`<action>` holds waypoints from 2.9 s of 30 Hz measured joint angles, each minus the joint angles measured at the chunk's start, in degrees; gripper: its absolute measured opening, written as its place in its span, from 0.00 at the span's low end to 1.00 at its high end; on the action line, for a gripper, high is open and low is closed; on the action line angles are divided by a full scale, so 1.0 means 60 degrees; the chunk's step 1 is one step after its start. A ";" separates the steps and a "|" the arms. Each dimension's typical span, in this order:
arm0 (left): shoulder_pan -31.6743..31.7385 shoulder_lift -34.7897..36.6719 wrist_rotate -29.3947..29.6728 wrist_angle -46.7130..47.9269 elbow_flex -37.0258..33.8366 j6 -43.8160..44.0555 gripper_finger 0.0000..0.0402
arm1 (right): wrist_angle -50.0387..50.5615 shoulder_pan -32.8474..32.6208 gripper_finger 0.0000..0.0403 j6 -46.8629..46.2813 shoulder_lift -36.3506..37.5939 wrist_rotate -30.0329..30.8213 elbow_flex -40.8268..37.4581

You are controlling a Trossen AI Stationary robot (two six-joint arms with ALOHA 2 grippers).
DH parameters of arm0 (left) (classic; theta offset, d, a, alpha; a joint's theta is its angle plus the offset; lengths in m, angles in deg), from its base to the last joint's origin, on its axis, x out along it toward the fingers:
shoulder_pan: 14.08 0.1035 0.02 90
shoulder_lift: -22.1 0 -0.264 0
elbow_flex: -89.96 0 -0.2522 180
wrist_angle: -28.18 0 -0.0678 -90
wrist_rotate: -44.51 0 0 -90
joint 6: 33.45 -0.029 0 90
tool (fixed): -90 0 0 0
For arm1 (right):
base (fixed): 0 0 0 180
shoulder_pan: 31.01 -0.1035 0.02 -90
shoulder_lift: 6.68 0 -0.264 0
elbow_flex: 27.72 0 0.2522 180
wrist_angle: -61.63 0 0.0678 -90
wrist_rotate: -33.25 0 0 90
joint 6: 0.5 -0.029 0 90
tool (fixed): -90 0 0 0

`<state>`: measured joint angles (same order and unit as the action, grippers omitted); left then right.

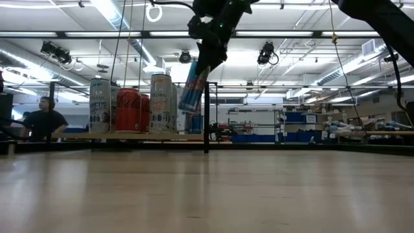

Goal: Place canned beverage on shelf
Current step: Put the white-yellow soda can on the shelf aligned with the other white-yellow soda can

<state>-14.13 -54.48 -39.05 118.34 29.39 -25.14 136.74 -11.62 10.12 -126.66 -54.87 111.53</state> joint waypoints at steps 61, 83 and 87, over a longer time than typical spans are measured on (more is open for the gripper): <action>-0.0001 0.0007 0.0000 0.0018 0.0000 -0.0008 0.76 | -0.0012 0.0168 0.67 0.0534 -0.0929 0.0201 -0.0033; 0.0000 0.0007 0.0000 0.0022 0.0000 0.0002 0.76 | -0.0366 0.0175 0.75 0.0970 -0.0933 0.0309 -0.0040; -0.0001 0.0007 0.0000 0.0022 0.0000 0.0002 0.76 | -0.0462 0.0182 0.75 0.1092 -0.0933 0.0325 -0.0040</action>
<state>-14.14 -54.43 -39.05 118.47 29.39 -25.13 133.97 -10.52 16.67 -132.26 -52.92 111.29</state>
